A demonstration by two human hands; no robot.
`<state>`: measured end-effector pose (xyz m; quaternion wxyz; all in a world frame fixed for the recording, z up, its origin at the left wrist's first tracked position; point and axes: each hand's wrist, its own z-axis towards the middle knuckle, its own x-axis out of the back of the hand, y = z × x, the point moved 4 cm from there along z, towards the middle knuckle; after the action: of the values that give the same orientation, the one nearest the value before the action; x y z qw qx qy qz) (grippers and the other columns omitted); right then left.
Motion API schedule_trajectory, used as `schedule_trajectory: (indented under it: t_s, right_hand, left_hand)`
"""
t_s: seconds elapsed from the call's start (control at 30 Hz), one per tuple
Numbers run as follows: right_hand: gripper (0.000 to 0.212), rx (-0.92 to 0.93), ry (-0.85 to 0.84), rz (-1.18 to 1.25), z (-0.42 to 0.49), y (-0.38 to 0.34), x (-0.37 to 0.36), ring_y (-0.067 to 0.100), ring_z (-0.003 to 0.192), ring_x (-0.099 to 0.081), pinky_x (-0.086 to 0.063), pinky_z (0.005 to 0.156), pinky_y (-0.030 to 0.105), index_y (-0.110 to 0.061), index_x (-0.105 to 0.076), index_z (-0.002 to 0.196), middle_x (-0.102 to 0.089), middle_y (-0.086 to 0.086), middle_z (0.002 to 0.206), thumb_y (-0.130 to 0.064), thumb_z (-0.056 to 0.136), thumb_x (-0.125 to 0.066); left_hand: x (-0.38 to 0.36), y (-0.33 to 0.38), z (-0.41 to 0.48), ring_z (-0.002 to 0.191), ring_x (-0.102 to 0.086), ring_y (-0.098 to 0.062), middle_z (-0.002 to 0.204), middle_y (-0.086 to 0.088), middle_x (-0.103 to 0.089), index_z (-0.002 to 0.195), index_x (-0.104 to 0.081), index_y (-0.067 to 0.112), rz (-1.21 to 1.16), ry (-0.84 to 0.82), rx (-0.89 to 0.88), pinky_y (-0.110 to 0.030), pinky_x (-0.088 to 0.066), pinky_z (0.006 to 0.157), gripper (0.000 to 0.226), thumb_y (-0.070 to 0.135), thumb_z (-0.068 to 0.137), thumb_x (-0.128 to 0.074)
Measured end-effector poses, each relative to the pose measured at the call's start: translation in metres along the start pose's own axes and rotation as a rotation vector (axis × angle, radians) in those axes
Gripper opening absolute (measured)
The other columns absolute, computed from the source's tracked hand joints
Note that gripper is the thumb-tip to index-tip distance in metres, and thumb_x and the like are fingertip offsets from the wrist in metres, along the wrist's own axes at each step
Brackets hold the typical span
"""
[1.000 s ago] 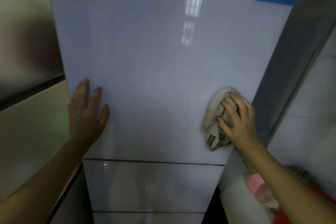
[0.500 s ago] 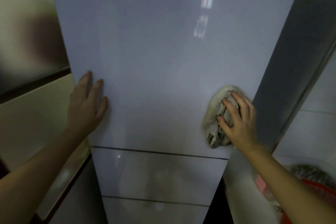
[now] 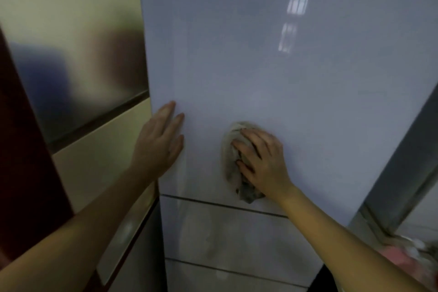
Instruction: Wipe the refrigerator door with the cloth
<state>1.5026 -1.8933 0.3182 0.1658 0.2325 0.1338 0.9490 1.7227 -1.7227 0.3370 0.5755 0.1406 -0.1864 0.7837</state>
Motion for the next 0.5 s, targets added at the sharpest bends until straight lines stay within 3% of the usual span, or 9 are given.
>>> schedule_trajectory:
  t_s: [0.13,0.27,0.5]
  right_hand:
    - [0.042,0.024,-0.004,0.033,0.030,-0.055,-0.042,0.031,0.136,-0.045,-0.036,0.114,0.046,-0.016,-0.067,0.132,-0.049,0.009,0.148,-0.023,0.091,-0.072]
    - [0.044,-0.018,0.016,0.039,0.039,-0.087,-0.069,0.031,0.135,-0.046,-0.037,0.113,0.047,-0.016,-0.066,0.134,-0.052,0.010,0.147,-0.021,0.090,-0.072]
    - [0.042,-0.055,0.045,0.004,0.021,-0.058,-0.044,0.031,0.133,-0.051,-0.042,0.109,0.046,-0.016,-0.067,0.131,-0.057,0.012,0.144,-0.023,0.090,-0.075]
  left_hand:
    - [0.003,-0.004,-0.002,0.147,-0.039,-0.035,0.159,-0.021,-0.037,0.146,-0.049,0.003,-0.071,-0.046,0.020,-0.039,-0.029,0.119,0.052,0.032,0.102,-0.047]
    - [0.002,-0.009,-0.002,0.148,-0.036,-0.034,0.160,-0.021,-0.036,0.146,-0.047,0.004,-0.107,-0.055,-0.009,-0.039,-0.030,0.119,0.052,0.035,0.104,-0.047]
    - [-0.007,-0.002,-0.005,0.149,-0.035,-0.037,0.161,-0.022,-0.033,0.146,-0.048,0.007,-0.133,-0.043,0.025,-0.045,-0.032,0.119,0.052,0.036,0.104,-0.046]
